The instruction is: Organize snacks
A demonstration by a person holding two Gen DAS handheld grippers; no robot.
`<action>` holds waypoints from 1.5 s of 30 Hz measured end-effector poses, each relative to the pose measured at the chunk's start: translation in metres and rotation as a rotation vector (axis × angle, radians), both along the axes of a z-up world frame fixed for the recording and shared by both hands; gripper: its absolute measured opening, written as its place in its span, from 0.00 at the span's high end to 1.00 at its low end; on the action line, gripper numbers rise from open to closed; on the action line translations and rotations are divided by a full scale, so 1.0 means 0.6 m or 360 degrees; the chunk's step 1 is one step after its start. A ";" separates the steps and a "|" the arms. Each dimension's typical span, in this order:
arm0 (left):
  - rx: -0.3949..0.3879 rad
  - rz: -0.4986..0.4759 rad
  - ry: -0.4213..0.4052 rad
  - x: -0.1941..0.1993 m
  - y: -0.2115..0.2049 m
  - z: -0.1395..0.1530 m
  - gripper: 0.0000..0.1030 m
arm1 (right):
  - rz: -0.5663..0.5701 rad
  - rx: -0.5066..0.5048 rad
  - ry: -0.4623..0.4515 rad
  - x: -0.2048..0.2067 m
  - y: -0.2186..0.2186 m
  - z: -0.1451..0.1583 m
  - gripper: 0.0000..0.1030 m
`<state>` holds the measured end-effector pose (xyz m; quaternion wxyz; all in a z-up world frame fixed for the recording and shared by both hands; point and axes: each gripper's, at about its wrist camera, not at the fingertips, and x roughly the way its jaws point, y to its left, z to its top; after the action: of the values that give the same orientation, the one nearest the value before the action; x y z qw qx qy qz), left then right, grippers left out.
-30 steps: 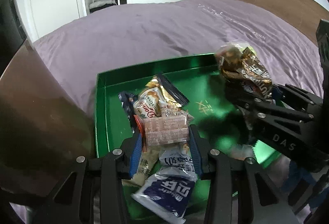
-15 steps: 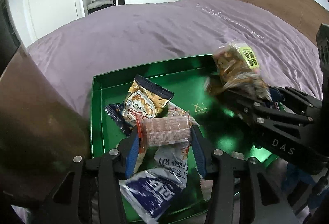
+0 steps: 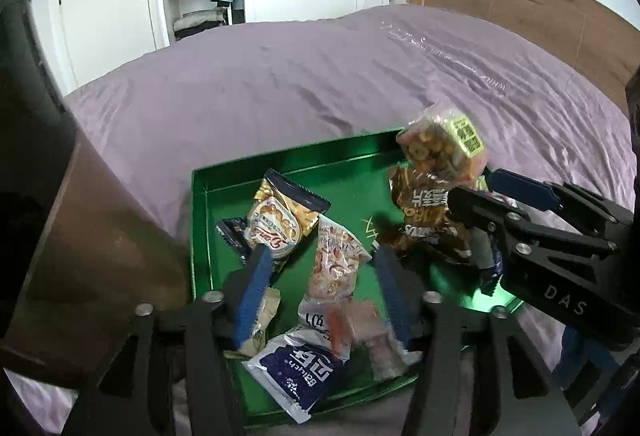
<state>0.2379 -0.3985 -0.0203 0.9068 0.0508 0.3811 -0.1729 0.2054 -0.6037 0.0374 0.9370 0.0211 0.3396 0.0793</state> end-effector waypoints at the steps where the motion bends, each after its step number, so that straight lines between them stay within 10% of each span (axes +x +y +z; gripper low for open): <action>1: -0.0010 0.0004 -0.0007 -0.003 0.002 0.006 0.44 | -0.0007 -0.0004 -0.0006 -0.007 0.000 0.006 0.39; 4: -0.0028 0.0001 -0.0022 -0.019 0.005 0.023 0.44 | -0.0034 -0.0003 -0.0019 -0.027 -0.003 0.021 0.17; 23: -0.0022 0.0061 -0.0074 -0.214 0.110 0.125 0.35 | -0.0140 0.0064 -0.0018 -0.262 0.044 0.115 0.13; 45: 0.0025 0.0145 -0.0096 -0.352 0.238 0.126 0.18 | -0.0159 -0.0029 -0.0013 -0.410 0.147 0.125 0.00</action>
<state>0.0266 -0.2556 0.0550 0.9243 0.0457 0.3569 -0.1270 -0.0406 -0.5158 0.1124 0.9413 0.0292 0.3351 0.0294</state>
